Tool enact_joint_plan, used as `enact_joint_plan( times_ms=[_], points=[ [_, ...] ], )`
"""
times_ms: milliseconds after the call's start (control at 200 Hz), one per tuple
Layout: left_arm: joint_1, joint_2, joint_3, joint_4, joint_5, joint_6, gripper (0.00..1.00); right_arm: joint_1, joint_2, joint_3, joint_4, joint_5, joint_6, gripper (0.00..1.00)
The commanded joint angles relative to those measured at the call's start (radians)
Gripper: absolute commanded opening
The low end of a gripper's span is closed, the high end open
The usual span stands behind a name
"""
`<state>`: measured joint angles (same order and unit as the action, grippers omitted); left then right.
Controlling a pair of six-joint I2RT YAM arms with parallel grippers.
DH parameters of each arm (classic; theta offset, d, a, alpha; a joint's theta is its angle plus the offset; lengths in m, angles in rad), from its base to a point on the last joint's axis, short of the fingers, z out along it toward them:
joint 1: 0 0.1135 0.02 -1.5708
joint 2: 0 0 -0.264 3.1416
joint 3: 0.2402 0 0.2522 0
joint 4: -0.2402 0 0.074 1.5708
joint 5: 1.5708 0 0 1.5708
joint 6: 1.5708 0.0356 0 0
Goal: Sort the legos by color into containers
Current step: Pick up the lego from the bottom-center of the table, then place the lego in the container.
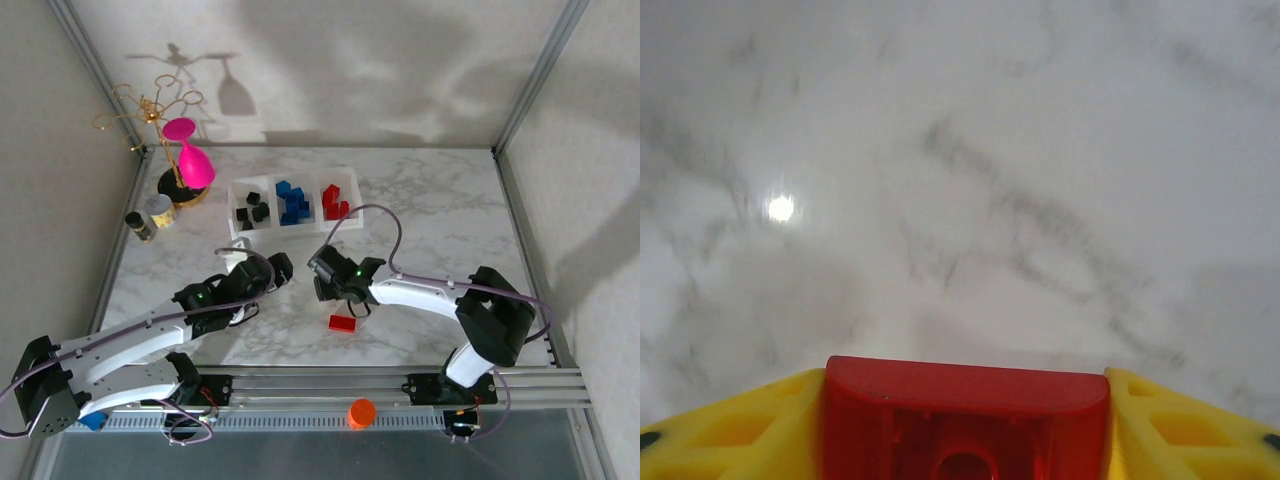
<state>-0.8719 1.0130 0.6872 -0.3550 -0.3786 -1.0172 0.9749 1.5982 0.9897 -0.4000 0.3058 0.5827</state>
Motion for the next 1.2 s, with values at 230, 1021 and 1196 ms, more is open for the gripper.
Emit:
enact_joint_plan(
  times_ms=[230, 1021, 1196],
  points=[
    [0.013, 0.054, 0.118, 0.021, -0.12, 0.062, 1.0, -0.224, 0.098, 0.246, 0.14, 0.042, -0.177, 0.54],
    [0.131, 0.103, 0.163, 0.076, -0.048, 0.121, 1.0, -0.403, 0.515, 0.743, 0.172, 0.017, -0.373, 0.69],
    [0.131, 0.086, 0.161, 0.073, -0.037, 0.12, 1.0, -0.403, 0.429, 0.652, 0.209, 0.001, -0.377, 0.74]
  ],
)
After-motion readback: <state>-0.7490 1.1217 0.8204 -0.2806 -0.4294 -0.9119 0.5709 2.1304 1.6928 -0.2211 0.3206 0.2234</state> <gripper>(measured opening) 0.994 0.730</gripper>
